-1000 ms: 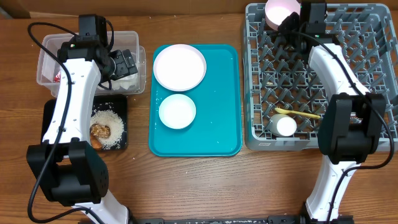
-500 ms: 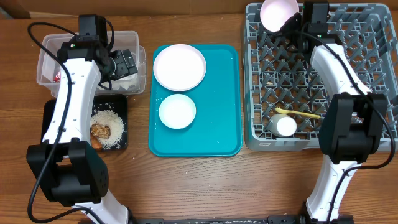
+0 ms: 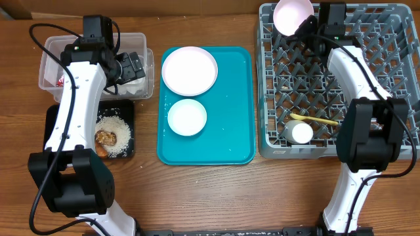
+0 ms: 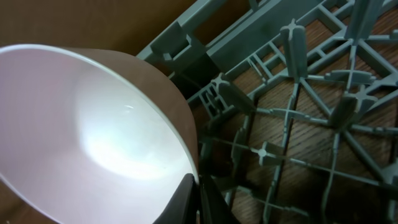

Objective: Sort waste into correct bins and load items into the dishwasher

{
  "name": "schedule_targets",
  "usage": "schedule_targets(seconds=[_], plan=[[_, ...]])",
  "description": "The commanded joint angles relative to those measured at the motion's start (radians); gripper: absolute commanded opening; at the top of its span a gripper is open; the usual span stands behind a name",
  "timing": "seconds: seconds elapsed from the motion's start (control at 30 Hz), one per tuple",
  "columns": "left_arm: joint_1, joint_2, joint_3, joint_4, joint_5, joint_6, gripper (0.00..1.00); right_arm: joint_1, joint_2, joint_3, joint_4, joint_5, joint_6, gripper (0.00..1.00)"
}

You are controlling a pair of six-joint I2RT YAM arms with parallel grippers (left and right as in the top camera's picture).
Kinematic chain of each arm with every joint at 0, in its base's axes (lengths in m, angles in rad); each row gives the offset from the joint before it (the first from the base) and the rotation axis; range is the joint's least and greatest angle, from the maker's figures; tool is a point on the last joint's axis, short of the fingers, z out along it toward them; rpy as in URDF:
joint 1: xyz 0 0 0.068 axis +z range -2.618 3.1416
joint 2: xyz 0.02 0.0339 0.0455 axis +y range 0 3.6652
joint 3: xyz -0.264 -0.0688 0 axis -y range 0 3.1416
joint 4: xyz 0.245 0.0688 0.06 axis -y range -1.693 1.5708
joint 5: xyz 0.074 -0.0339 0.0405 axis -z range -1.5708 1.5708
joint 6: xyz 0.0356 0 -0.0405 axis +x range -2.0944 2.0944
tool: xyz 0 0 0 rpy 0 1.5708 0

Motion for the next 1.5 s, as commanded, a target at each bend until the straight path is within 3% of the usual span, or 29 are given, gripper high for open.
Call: schedule_targets(seconds=[0.0,0.17,0.37,0.57,0.8,1.07,1.47], plan=[[0.004,-0.007,0.019,0.003,-0.012,0.017,1.00,0.000,-0.060,0.004,-0.024,0.035,-0.049,0.04],[0.004,-0.007,0.019,0.003,-0.012,0.017,1.00,0.011,-0.151,0.004,-0.057,0.097,-0.094,0.04],[0.004,-0.007,0.019,0.003,-0.012,0.017,1.00,0.080,-0.249,0.004,-0.127,0.353,-0.180,0.04],[0.004,-0.007,0.019,0.003,-0.012,0.017,1.00,0.246,-0.260,0.004,-0.126,0.849,-0.378,0.04],[0.004,-0.007,0.019,0.003,-0.012,0.017,1.00,0.402,-0.179,0.004,0.035,1.316,-0.700,0.04],[0.004,-0.007,0.019,0.003,-0.012,0.017,1.00,0.383,-0.065,0.003,0.058,1.355,-0.828,0.04],[0.003,-0.007,0.019,0.003,-0.012,0.017,1.00,0.377,0.005,0.003,0.069,1.286,-0.834,0.04]])
